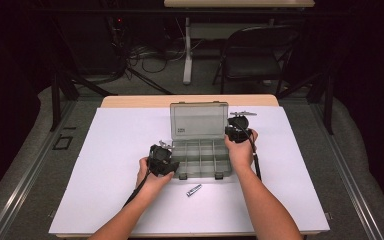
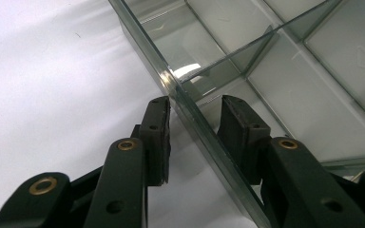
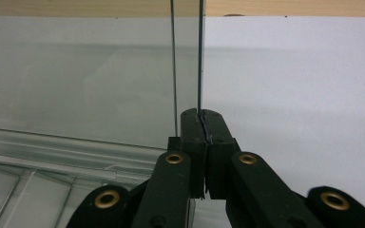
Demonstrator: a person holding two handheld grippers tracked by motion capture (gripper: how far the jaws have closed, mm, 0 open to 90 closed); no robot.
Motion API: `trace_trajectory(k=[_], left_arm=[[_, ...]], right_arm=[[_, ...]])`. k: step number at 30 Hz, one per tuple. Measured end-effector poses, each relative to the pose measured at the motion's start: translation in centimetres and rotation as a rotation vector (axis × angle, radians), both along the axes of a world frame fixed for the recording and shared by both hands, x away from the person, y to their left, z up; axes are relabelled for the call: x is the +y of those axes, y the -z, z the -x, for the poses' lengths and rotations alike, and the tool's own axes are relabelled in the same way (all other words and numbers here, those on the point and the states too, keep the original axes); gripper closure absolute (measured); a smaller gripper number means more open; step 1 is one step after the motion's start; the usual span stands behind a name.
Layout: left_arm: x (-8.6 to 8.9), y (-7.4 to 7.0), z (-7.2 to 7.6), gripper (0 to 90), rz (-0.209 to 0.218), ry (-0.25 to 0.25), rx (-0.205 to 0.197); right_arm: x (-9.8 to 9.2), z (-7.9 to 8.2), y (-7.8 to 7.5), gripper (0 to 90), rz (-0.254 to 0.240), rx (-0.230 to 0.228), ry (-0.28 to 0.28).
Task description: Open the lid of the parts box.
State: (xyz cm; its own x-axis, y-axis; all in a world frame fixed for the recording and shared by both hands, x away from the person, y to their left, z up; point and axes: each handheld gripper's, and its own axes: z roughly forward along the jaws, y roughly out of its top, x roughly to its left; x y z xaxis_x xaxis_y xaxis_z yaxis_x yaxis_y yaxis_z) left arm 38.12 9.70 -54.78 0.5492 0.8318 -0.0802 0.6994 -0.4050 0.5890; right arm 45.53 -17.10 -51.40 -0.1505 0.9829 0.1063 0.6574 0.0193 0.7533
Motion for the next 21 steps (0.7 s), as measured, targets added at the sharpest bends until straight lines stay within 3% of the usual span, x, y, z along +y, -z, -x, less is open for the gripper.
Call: trace_trajectory(k=[21], left_arm=[[-0.01,0.02,0.03,63.6,0.001,-0.003,-0.003]], right_arm=[[0.07,-0.73,0.50,89.2,-0.011,0.015,0.017]])
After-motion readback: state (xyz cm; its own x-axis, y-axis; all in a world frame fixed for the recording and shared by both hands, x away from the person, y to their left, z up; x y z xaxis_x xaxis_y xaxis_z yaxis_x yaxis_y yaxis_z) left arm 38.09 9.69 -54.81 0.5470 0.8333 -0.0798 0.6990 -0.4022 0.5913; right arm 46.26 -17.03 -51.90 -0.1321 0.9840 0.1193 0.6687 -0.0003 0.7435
